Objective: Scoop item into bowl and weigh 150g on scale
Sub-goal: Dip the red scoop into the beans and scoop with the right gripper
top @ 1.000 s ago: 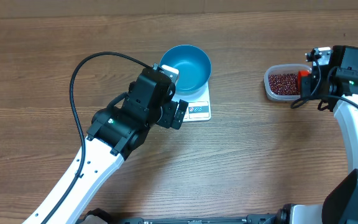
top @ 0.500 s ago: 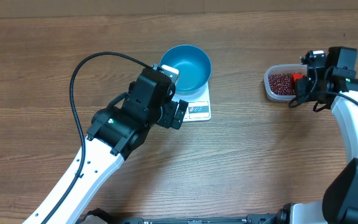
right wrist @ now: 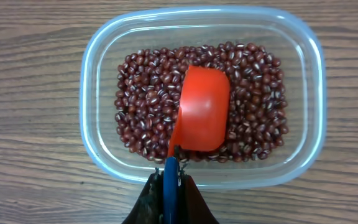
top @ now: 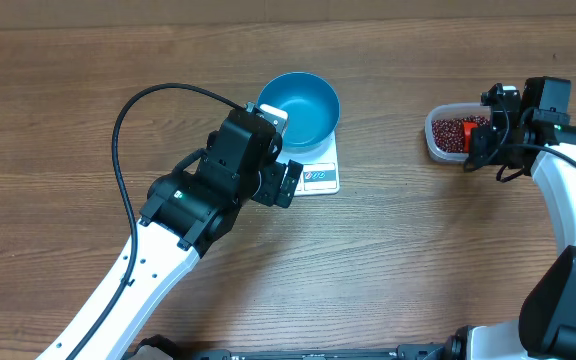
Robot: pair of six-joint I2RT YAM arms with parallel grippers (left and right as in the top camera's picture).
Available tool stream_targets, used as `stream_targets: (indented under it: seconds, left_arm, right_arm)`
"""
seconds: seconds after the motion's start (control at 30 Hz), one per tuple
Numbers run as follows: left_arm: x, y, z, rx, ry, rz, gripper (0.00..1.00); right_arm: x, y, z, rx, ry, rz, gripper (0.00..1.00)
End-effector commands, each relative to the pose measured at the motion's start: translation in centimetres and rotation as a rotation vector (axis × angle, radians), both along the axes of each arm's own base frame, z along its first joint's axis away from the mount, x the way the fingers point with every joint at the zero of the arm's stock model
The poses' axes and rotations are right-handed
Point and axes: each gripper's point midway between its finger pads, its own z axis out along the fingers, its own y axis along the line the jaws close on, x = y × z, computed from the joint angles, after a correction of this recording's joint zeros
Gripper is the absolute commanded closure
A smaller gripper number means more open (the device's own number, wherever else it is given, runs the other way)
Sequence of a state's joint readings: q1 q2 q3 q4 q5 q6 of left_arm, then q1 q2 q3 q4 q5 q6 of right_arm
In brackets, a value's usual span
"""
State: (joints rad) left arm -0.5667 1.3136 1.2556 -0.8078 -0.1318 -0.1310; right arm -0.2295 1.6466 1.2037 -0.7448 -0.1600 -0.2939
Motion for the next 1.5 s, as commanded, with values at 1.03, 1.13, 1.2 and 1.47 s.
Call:
stream_targets:
  seconds: [1.03,1.13,1.2,1.47]
  left_arm:
    - [0.3,0.2,1.1,-0.008,-0.030,0.008,0.01]
    - [0.3,0.2,1.1,-0.007,-0.030,0.008,0.01]
    - [0.3,0.2,1.1,-0.007,-0.029,0.008,0.01]
    - [0.2,0.3,1.1,-0.007,-0.029,0.008,0.01]
  right_arm:
    - [-0.4,1.1,-3.4,0.401,0.099,-0.163,0.96]
    - [-0.3,1.3,-3.2,0.421,0.092,-0.158,0.96]
    - [-0.2,1.3,-3.0,0.442,0.084,-0.155,0.96]
    - [-0.4,0.0,-2.4,0.527,0.065,-0.217,0.96]
